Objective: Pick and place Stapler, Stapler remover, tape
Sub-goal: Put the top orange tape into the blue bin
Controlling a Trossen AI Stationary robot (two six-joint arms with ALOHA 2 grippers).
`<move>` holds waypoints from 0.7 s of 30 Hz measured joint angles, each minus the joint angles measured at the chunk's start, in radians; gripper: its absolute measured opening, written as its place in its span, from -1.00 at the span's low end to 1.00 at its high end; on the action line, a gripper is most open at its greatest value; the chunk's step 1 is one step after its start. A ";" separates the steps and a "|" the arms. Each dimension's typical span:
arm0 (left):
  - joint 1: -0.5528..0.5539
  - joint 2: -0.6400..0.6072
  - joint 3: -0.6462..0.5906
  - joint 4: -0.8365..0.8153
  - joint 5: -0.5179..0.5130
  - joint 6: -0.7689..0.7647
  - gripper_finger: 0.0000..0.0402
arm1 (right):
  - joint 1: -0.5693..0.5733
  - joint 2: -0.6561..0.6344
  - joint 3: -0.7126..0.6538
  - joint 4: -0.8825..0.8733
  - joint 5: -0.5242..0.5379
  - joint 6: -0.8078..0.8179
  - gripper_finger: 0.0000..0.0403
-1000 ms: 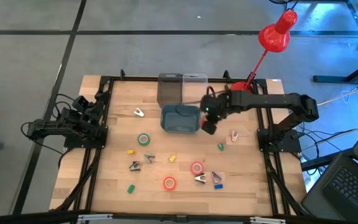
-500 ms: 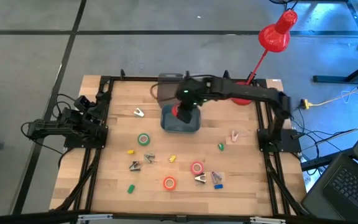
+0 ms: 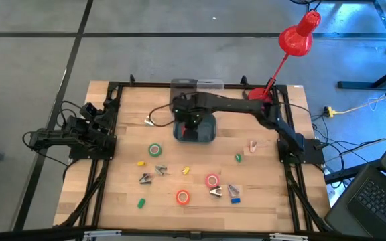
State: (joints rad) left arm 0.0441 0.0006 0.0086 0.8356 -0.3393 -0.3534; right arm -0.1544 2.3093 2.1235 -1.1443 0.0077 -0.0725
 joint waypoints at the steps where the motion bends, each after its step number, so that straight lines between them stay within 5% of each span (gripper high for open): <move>1: 0.000 0.000 0.000 0.000 0.000 0.000 0.48 | 0.000 0.014 0.000 0.010 0.014 -0.014 -0.80; 21: 0.000 0.000 0.000 -0.002 0.000 0.008 0.48 | -0.002 0.162 -0.001 0.132 0.033 -0.071 -0.80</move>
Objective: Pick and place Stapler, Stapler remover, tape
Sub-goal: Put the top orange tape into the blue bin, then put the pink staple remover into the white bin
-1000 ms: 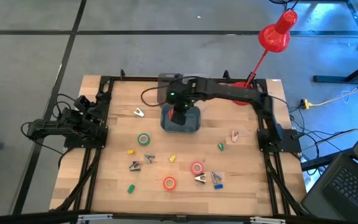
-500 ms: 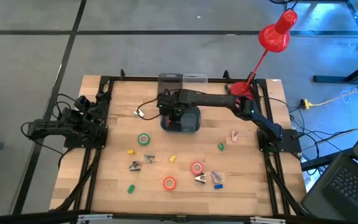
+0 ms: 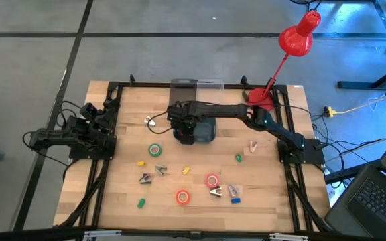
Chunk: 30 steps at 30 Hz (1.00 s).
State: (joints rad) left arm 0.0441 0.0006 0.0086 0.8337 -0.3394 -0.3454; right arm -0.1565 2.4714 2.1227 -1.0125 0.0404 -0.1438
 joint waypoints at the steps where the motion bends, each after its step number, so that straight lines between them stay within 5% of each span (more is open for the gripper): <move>1: 0.000 0.000 0.000 0.000 0.000 0.000 0.48 | 0.000 0.000 0.000 0.000 -0.001 0.001 -0.80; 6: 0.000 0.000 0.000 0.000 0.000 0.000 0.48 | 0.000 0.000 0.000 0.000 -0.002 0.005 -0.73; 17: 0.000 0.000 0.000 0.000 0.000 0.000 0.48 | -0.001 -0.020 0.000 -0.034 -0.015 0.115 0.09; 30: 0.000 0.000 0.000 -0.001 0.000 0.000 0.48 | 0.000 -0.069 0.235 -0.222 0.105 0.120 0.17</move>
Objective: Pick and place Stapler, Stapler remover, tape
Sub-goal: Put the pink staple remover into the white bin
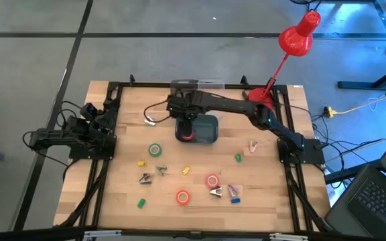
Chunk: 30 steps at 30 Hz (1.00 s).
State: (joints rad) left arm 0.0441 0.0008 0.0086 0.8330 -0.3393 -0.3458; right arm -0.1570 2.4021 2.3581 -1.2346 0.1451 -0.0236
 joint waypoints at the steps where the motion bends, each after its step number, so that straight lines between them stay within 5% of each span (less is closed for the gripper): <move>1: 0.000 0.000 0.000 0.000 0.000 0.000 0.48 | 0.000 -0.026 -0.016 0.007 0.005 0.008 0.17; 13: 0.000 0.000 0.000 0.000 0.000 0.000 0.48 | 0.009 -0.283 -0.036 -0.333 0.046 0.286 0.17; 18: 0.000 0.000 0.000 0.000 0.000 0.000 0.48 | 0.064 -0.423 -0.136 -0.312 0.103 0.477 0.17; 30: 0.000 0.000 0.001 -0.006 -0.068 0.042 0.48 | 0.286 -0.871 -0.821 -0.314 0.143 1.181 -0.03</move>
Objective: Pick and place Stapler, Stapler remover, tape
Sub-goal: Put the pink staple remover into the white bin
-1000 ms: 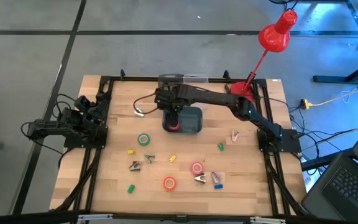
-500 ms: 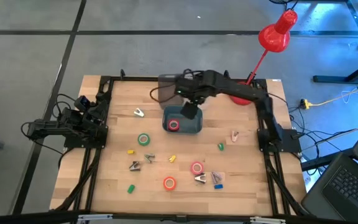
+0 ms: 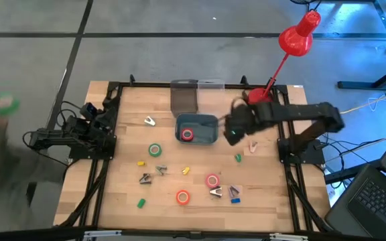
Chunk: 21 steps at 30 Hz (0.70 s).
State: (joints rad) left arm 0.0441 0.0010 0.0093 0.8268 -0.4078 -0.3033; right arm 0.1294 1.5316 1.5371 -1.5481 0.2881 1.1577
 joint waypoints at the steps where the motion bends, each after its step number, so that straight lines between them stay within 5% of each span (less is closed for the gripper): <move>1: 0.000 0.000 0.000 0.001 -0.013 0.009 0.48 | 0.025 -0.036 -0.056 0.009 -0.011 0.064 -0.03; 10: 0.000 0.000 0.000 -0.029 -0.047 0.002 0.48 | 0.151 -0.186 -0.418 0.222 -0.131 0.442 -0.04; 21: 0.000 0.000 0.000 -0.049 -0.055 -0.024 0.48 | 0.147 -0.187 -0.751 0.550 -0.161 0.617 -0.04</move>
State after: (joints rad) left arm 0.0441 0.0009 0.0093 0.7780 -0.4630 -0.3271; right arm 0.2767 1.3441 0.7861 -0.9979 0.1269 1.7750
